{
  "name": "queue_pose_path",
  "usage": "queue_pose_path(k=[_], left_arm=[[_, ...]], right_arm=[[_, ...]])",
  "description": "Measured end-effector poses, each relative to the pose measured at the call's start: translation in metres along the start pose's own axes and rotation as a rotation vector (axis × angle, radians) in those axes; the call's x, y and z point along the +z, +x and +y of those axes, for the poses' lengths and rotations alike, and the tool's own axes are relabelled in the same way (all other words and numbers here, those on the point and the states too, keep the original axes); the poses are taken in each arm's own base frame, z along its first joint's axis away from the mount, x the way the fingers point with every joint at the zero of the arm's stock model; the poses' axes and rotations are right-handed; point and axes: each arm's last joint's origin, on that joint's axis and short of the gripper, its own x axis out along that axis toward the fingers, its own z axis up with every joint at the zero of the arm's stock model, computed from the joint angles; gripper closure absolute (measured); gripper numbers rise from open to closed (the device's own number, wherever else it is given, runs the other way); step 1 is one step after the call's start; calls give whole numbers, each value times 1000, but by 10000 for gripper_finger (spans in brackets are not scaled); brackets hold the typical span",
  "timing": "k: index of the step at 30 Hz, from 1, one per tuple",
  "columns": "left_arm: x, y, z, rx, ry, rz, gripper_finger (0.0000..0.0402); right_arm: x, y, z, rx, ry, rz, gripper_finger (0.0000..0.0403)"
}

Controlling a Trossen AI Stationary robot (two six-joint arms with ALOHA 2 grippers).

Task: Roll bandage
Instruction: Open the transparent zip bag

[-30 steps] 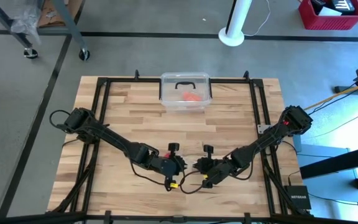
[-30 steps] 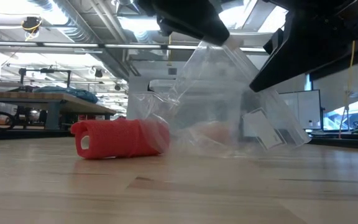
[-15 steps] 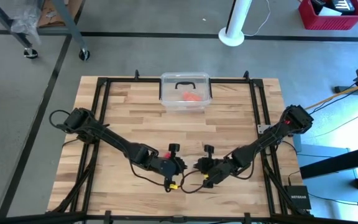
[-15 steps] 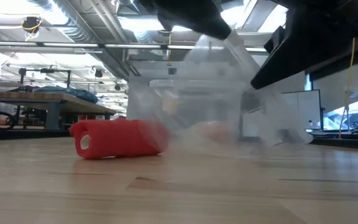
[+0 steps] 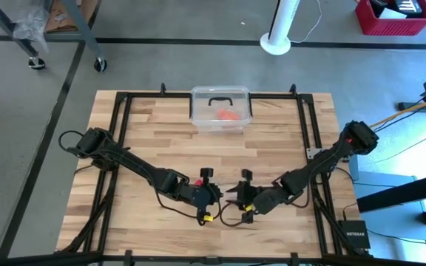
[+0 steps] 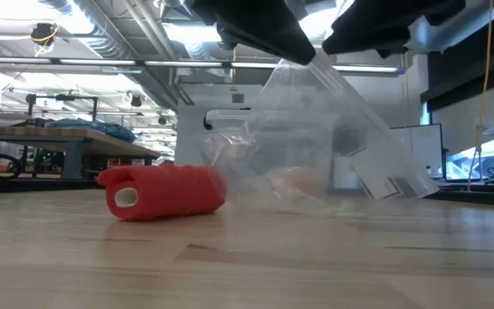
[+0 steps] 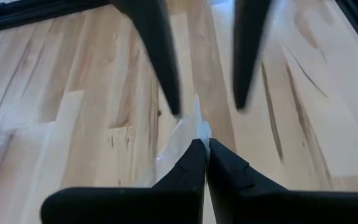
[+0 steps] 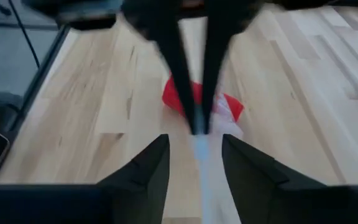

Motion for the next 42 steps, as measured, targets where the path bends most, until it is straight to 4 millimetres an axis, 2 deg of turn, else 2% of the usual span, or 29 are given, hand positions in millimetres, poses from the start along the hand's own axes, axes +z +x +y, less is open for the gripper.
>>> queue_pose_path(k=[4,7,19,27,34,42], left_arm=[[0,0,1,2,-6,-4,401],[2,0,0,1,-11,-19,401],[2,0,0,1,-7,-15,401],[5,-6,1,-5,-6,-28,401],[9,-17,-2,0,8,-52,401],[9,-25,0,17,17,-37,401]], right_arm=[[-6,9,2,-32,-23,-1,253],[-10,14,3,-56,-52,13,269],[-12,18,4,-64,-88,8,382],[-12,18,3,-73,-103,10,359],[-12,17,3,-74,-108,17,378],[-20,17,1,-84,-137,80,359]])
